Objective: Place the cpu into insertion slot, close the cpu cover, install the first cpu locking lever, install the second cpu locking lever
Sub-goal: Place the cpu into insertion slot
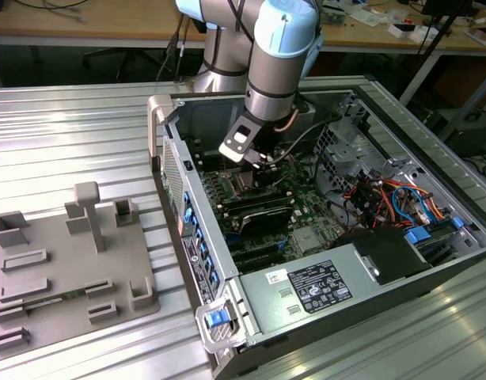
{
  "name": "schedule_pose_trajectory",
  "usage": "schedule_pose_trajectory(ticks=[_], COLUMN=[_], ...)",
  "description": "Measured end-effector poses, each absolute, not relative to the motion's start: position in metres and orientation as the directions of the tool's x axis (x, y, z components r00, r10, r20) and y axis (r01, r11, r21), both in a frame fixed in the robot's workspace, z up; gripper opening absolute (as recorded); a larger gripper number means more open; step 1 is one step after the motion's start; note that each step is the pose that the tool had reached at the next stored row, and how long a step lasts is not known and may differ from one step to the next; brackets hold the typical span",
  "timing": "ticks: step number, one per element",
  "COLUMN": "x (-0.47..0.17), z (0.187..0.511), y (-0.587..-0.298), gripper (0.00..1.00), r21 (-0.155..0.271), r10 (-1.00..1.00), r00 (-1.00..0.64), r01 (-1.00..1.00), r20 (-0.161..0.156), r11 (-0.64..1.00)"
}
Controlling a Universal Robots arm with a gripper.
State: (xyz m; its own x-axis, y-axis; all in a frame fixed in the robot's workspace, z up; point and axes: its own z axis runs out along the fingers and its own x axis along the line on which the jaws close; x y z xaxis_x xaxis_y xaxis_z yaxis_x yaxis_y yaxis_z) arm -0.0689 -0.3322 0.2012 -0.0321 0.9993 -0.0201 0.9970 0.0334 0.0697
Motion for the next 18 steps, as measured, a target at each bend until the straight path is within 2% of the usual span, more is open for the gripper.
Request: schedule_pose_trajectory(ticks=[18], x=[-0.0723], z=[0.1988], y=[-0.3311], gripper=[0.55], r21=[0.07], r10=[0.999], r00=[-0.048], r01=[0.996], r20=[-0.02], r11=[0.05])
